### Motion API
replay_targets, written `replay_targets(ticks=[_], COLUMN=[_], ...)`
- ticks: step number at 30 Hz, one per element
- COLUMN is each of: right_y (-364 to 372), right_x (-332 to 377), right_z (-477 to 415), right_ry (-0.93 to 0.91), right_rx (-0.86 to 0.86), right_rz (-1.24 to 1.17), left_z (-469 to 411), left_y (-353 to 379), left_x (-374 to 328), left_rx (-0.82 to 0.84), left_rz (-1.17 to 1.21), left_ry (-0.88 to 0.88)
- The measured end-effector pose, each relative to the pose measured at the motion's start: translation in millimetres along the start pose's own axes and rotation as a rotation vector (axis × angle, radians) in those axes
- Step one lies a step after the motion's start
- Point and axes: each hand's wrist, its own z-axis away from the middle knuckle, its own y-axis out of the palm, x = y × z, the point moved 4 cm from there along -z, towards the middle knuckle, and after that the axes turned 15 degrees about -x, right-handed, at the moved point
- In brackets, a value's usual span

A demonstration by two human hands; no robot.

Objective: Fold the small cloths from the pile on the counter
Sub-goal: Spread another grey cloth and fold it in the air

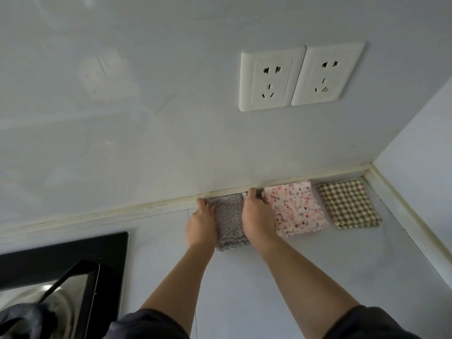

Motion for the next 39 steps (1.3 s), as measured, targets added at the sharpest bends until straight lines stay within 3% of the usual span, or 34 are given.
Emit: replay_targets(ticks=[5,10,13,15,18,20,24,29,32,39], right_y=[-20,-32,-29,-20,-4,4,8,-4,-23,-77], right_x=[-3,1,1,-4,-14,-20,-18,-13,-1,47], right_z=[-2,5,22,34,43,44,45,42,51,158], right_ry=[-0.047,-0.211,-0.407,-0.493,-0.493,-0.483,-0.459,-0.433,-0.38,-0.269], right_rx=[-0.057,-0.241,-0.282,-0.215,-0.017,0.081,-0.01,0.104,0.108,-0.037], right_rz=[0.017,0.047,-0.018,-0.046,0.009,0.011,-0.035,0.049,0.026,-0.372], left_z=[10,16,29,39,48,48,47,39,41,105], left_y=[-9,-5,-10,-5,10,17,23,16,-10,-142], left_x=[-8,-8,-6,-5,0,3,11,5,7,79], left_rx=[-0.015,-0.08,-0.193,-0.127,0.098,0.186,0.224,0.287,0.305,0.187], left_rz=[0.104,-0.02,-0.043,-0.13,-0.312,-0.335,-0.402,-0.467,-0.379,0.013], left_ry=[0.022,0.116,0.391,0.569,0.688,0.657,0.691,0.664,0.554,0.423])
